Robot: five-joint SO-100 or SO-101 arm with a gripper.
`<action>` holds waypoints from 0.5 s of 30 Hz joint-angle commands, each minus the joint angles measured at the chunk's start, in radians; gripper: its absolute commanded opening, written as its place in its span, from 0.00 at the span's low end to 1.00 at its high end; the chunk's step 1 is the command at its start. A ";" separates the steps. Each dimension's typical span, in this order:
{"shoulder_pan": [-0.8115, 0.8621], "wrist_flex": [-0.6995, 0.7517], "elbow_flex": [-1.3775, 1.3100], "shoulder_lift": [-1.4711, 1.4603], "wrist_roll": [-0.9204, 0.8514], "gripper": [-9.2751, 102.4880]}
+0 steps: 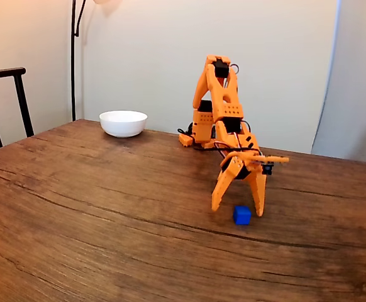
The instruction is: Grasp the cube and drop it in the bowl
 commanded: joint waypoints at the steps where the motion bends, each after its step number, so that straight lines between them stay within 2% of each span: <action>1: -0.002 -0.040 -0.046 0.002 -0.005 0.54; 15: -0.002 -0.074 -0.031 -0.048 -0.041 0.53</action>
